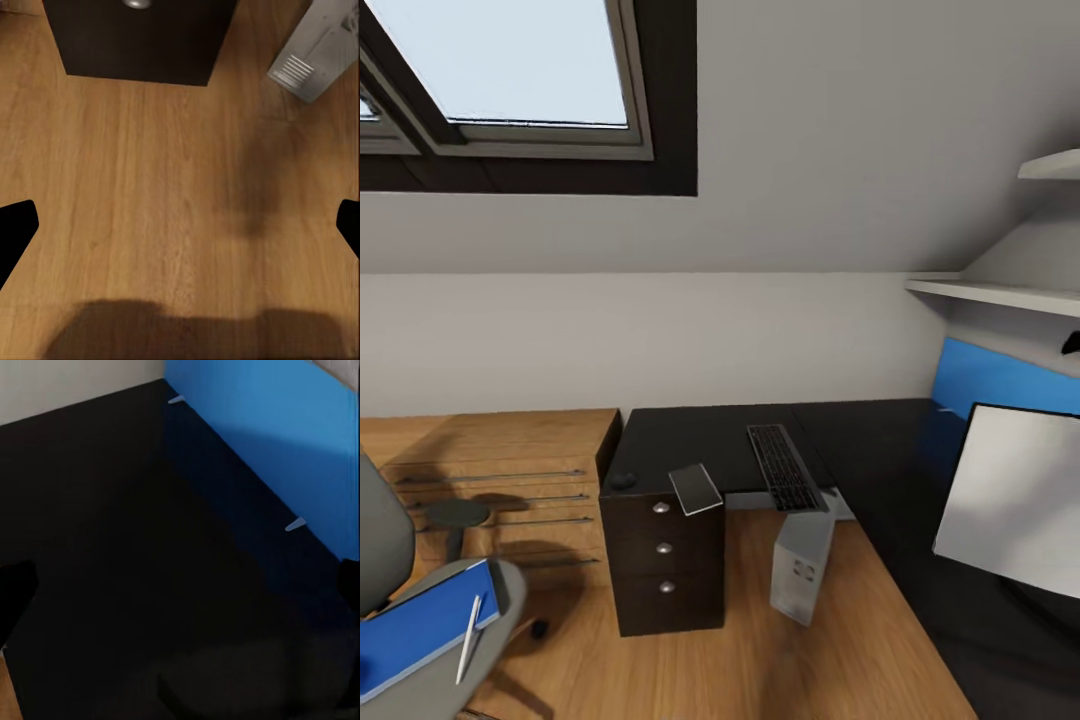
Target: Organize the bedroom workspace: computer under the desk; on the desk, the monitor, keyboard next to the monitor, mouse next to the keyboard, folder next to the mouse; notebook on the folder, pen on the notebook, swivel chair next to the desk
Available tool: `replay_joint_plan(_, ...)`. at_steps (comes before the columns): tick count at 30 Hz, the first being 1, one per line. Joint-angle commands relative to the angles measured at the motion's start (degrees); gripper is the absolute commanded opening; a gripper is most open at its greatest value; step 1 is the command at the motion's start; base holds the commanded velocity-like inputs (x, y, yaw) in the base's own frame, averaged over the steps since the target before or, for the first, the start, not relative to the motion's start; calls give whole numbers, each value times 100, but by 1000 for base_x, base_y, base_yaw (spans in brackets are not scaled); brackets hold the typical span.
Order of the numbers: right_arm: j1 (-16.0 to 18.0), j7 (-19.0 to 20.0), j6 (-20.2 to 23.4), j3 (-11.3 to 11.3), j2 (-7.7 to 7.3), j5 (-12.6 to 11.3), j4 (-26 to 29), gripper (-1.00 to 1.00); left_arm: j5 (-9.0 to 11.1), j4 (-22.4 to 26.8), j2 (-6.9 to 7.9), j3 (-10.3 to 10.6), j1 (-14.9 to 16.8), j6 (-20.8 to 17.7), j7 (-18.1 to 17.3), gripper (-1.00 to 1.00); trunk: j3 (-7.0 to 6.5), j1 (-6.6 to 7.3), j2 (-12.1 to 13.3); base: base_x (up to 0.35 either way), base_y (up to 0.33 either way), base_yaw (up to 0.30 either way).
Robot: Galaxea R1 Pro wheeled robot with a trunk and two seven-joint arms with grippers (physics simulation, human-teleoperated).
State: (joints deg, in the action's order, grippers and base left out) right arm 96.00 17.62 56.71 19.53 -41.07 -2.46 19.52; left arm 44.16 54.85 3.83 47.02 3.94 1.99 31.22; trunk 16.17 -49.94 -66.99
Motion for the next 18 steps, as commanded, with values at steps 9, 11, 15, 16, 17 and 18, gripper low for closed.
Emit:
replay_joint_plan(9, 4, 154, -293, 115, -7, -26, -55, 100, 51, 8, -35, 35, 11, 21, 41, 100, -21, -1, -5, 0, 0, -277)
replay_joint_plan(11, -4, 213, -318, 128, 0, -26, -63, 100, 50, 8, -37, 35, 11, 21, 41, 100, -24, -1, -5, 0, 0, -195)
replay_joint_plan(15, -27, 314, -338, 151, 35, -26, -63, 100, 49, 8, -39, 36, 11, 25, 42, 100, -27, -1, -5, 0, 0, -76)
replay_joint_plan(16, -32, 326, -341, 159, 73, -26, -62, 100, 49, 8, -39, 36, 11, 25, 42, 100, -27, -1, -5, 0, 0, -29)
replay_joint_plan(17, -35, 327, -343, 162, 101, -25, -62, 100, 49, 8, -40, 36, 11, 26, 42, 100, -28, -1, -5, 0, 0, -23)
replay_joint_plan(18, -41, 326, -345, 165, 132, -23, -62, 100, 49, 8, -40, 36, 11, 27, 42, 100, -28, -1, -5, 0, 0, -19)
